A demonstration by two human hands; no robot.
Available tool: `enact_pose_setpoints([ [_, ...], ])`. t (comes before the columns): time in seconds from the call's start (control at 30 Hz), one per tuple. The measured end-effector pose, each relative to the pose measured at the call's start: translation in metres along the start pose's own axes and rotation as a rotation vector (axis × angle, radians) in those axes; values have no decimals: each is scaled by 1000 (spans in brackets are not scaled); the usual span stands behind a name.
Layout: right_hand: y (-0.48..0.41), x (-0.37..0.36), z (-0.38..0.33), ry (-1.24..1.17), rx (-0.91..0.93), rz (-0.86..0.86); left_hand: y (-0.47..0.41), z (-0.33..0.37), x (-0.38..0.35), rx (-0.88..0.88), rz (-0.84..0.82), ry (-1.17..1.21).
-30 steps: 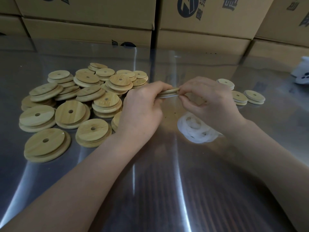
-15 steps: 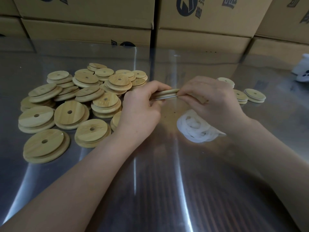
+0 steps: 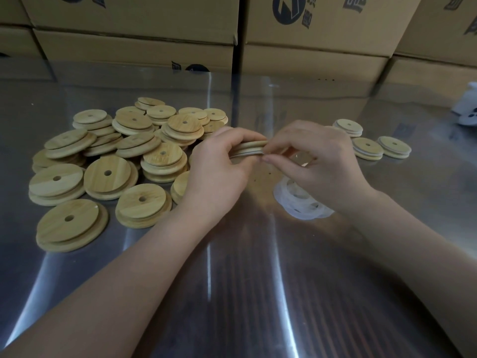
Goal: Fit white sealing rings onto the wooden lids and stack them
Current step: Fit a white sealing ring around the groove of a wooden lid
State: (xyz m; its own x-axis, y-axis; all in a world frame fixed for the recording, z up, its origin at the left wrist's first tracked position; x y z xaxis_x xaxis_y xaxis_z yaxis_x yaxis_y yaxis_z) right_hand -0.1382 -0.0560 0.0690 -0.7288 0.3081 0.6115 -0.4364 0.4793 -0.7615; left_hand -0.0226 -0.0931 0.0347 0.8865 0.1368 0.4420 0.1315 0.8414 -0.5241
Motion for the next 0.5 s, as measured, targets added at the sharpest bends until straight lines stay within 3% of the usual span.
enact_pose_setpoints([
  [0.5, 8, 6, 17, -14, -135, 161, 2, -13, -2, 135, 37, 356],
])
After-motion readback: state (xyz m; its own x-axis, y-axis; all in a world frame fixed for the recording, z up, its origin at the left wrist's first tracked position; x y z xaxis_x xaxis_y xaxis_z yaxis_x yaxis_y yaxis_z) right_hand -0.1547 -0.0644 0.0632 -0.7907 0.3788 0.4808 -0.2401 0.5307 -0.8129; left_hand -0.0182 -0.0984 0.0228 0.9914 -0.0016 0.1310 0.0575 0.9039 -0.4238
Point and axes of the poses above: each hand's wrist, its own y-axis away from the middle knuckle, its own x-axis out of the back of the hand, z = x × y, the point moved 10 cm from there along -y, towards the middle knuckle, and after that the axes turned 7 degrees about -y, right-handed, at the moved point
